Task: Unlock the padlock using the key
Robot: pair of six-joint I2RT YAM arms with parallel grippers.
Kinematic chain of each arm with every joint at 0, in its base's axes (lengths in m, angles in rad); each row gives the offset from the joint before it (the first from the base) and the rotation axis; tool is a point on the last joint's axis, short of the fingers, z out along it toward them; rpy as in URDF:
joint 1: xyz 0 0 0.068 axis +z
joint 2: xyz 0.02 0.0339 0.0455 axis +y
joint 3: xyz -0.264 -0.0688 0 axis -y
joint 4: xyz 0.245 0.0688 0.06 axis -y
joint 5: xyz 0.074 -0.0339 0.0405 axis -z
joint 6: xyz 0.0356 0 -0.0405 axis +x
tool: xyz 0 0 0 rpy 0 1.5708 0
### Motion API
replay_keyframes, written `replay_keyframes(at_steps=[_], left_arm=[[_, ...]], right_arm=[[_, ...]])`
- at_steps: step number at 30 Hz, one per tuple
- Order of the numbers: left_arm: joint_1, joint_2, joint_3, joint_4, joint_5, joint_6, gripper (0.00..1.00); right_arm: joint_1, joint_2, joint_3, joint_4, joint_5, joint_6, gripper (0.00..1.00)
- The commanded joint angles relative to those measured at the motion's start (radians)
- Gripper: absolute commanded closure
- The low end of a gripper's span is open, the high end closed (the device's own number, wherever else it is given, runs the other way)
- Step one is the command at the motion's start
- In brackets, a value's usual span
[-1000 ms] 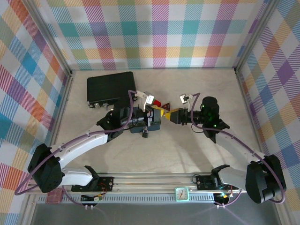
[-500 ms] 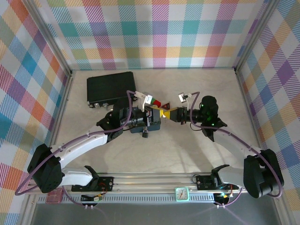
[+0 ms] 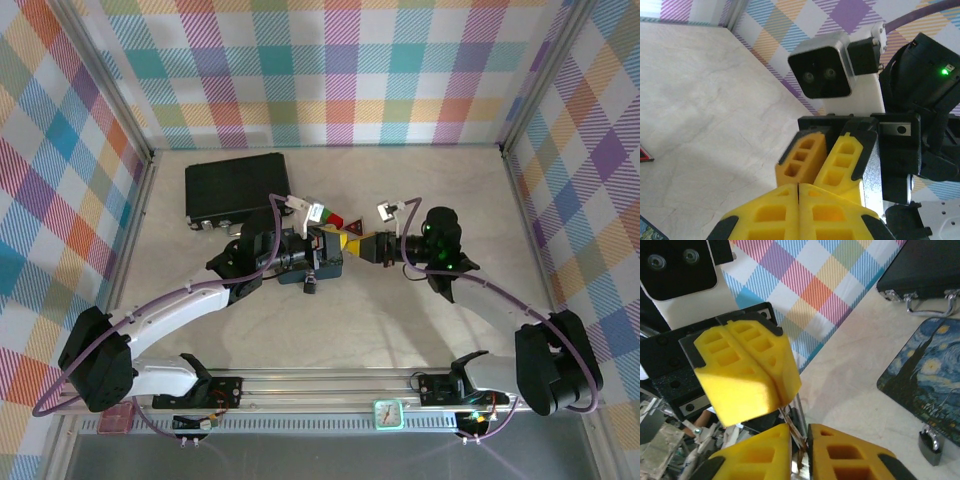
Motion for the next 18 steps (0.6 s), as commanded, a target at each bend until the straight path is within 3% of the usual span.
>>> replay_keyframes(at_steps=[1,7,8,11,13,18], left_arm=[[0.0,-0.007,-0.001,0.054,0.025,-0.011,1.0],[0.001,-0.007,-0.019,0.075,-0.02,-0.038,0.98],[0.003,-0.01,-0.022,0.073,-0.039,-0.043,0.92],[0.006,-0.02,-0.03,0.069,-0.105,-0.059,0.42],[0.014,-0.025,-0.032,0.048,-0.155,-0.074,0.23],[0.03,-0.082,-0.046,-0.107,-0.304,-0.098,0.18]], right_arm=[[0.008,0.009,0.015,0.024,-0.008,0.001,0.97],[0.006,-0.016,0.017,-0.041,0.053,-0.045,1.0],[0.006,-0.018,0.021,-0.075,0.067,-0.062,1.0],[0.006,-0.027,0.025,-0.148,0.112,-0.083,1.0],[0.006,-0.035,0.034,-0.222,0.157,-0.097,1.0],[0.006,-0.062,0.057,-0.476,0.33,-0.158,1.0]])
